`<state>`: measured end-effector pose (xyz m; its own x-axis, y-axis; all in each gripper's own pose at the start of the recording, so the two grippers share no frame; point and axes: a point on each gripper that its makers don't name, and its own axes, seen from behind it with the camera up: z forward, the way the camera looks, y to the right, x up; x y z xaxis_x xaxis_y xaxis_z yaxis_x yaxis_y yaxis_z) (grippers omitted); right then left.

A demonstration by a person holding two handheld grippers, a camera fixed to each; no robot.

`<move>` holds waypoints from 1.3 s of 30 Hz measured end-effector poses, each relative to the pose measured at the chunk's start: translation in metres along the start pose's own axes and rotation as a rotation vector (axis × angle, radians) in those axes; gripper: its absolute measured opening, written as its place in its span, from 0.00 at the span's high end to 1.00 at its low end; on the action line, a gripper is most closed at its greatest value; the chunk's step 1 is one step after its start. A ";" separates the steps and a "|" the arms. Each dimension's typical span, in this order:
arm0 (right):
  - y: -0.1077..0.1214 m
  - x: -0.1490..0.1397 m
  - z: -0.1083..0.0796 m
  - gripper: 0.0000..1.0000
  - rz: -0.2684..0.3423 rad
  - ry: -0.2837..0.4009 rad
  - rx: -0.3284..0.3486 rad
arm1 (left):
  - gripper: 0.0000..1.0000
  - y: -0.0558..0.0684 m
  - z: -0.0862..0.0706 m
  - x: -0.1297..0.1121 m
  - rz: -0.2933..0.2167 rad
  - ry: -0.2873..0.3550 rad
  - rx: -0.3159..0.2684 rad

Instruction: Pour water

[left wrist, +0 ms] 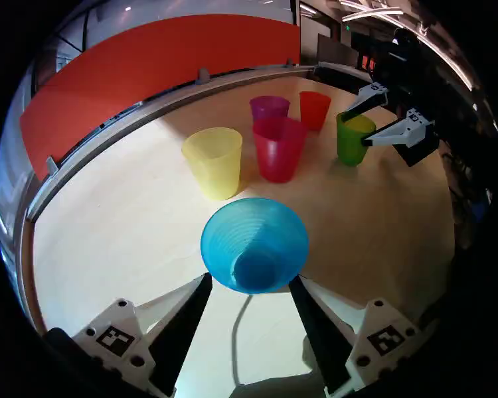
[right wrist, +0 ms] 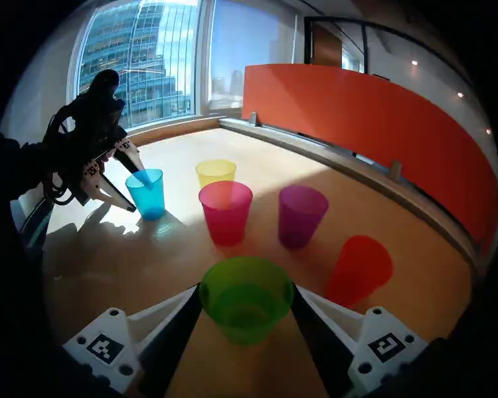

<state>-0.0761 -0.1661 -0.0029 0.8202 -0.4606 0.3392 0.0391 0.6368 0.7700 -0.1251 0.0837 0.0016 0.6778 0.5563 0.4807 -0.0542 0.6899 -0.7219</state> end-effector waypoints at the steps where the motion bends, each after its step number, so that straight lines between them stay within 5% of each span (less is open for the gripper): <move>1: 0.000 0.000 0.000 0.07 -0.001 0.000 -0.001 | 0.15 0.000 -0.001 -0.002 -0.001 -0.004 0.002; 17: 0.000 -0.008 -0.003 0.07 0.017 0.010 -0.016 | 0.15 0.003 -0.014 -0.022 -0.030 -0.015 0.016; 39: 0.003 -0.013 -0.015 0.00 0.049 0.031 -0.059 | 0.15 0.007 -0.035 -0.015 -0.035 0.019 0.055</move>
<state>-0.0777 -0.1489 -0.0134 0.8390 -0.4096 0.3582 0.0314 0.6936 0.7197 -0.1104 0.0642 -0.0280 0.6938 0.5230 0.4951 -0.0706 0.7335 -0.6760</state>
